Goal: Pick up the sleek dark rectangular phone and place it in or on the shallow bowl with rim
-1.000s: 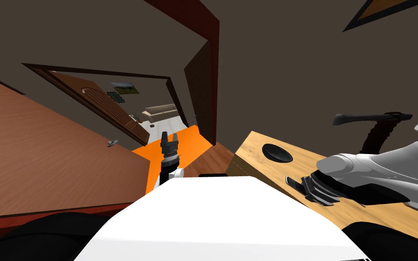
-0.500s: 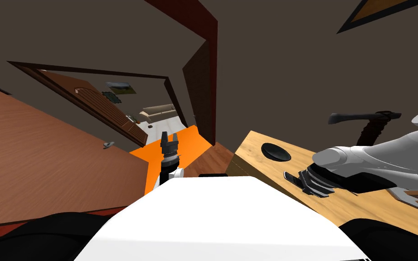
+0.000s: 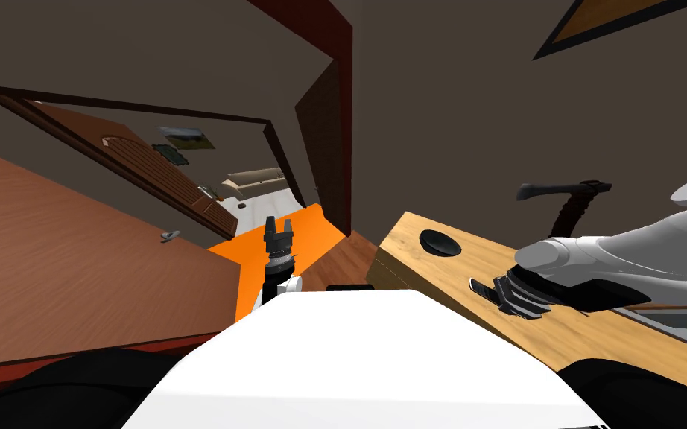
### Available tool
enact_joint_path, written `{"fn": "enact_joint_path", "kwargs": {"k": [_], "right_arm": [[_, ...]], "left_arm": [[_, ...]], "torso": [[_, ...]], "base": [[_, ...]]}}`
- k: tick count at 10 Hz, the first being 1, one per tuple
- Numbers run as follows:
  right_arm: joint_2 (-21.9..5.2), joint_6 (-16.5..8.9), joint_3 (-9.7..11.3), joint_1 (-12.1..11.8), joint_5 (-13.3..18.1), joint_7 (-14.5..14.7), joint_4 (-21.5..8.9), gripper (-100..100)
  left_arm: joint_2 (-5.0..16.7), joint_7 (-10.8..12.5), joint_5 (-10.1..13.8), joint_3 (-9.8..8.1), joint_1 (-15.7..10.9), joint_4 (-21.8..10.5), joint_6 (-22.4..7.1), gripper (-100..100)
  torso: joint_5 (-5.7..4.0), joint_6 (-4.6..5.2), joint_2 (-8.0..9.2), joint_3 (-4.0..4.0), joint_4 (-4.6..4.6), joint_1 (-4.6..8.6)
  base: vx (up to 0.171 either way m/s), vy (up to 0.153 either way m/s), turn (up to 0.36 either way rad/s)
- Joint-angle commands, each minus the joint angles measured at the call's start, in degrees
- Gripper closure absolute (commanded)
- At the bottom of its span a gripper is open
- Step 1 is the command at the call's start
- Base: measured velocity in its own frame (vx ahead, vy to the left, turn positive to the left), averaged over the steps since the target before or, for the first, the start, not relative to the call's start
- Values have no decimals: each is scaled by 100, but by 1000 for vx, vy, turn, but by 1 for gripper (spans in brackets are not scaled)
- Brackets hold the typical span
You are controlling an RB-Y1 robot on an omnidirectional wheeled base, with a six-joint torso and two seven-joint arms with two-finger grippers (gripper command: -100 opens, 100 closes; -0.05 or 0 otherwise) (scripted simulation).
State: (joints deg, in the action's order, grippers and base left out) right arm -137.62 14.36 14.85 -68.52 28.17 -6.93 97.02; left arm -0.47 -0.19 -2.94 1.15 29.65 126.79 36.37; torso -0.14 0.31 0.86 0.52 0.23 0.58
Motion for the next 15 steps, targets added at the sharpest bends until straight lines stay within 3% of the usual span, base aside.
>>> {"fn": "enact_joint_path", "kwargs": {"k": [1,9,13,15], "right_arm": [[5,21,-13,17,-95,25,-178,100],[-313,443,-454,639,-1114,77,-1070,100],[-429,764,-675,988,-1478,56,-1408,100],[-447,939,-702,1091,-1514,30,-1493,100]], "left_arm": [[0,0,0,0,0,0,0,0],[-1,0,0,1,1,0,0,0],[-1,0,0,1,1,0,0,0],[-1,0,0,1,0,0,0,0]], "torso": [[0,0,0,0,0,0],[15,-8,-30,-10,6,-56],[19,-12,-37,-14,5,-59],[18,-16,-37,-16,1,-63]], "base": [[-158,-121,-79],[-113,-91,-54],[-62,-64,4],[-47,-50,63]]}}
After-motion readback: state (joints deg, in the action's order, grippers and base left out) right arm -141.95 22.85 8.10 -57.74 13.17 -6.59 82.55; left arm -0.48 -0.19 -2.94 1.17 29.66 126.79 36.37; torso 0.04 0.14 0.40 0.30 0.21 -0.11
